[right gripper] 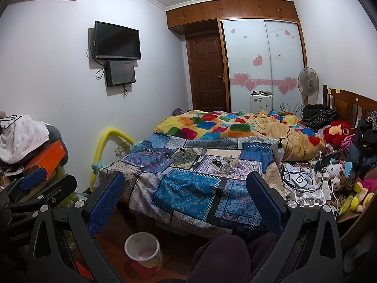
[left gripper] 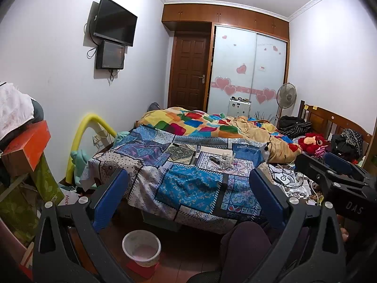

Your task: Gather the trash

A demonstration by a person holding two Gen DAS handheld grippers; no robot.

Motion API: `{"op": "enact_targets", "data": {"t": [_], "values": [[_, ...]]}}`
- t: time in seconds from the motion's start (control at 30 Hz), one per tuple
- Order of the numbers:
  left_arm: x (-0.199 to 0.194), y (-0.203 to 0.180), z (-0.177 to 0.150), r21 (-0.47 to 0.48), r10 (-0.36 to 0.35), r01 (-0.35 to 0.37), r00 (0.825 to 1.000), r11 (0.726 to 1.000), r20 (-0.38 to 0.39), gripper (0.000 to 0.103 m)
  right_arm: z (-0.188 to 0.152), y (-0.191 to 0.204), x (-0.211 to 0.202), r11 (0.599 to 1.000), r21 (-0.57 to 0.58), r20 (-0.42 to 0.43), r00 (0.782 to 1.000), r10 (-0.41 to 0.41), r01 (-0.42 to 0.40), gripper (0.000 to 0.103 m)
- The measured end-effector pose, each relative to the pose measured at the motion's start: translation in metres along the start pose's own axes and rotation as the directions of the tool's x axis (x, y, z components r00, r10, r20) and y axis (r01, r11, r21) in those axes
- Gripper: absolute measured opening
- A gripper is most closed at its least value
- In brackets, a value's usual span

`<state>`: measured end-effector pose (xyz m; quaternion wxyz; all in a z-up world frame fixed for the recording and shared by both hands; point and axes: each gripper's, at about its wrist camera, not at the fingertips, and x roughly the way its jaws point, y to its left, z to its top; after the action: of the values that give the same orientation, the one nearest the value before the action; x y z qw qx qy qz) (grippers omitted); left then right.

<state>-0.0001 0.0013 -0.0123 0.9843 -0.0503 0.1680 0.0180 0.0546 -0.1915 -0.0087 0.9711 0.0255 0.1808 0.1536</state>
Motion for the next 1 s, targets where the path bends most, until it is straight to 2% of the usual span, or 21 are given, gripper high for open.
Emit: {"op": "enact_targets", "data": {"t": [1.0], "values": [[-0.0001,0.0011,0.0021,-0.006,-0.001,0.001,1.0,1.0,-0.002,0.103,-0.0002,0.0013,-0.0014,1.0,-0.001,-0.002,1.0,0.0,0.0,0.102]]}}
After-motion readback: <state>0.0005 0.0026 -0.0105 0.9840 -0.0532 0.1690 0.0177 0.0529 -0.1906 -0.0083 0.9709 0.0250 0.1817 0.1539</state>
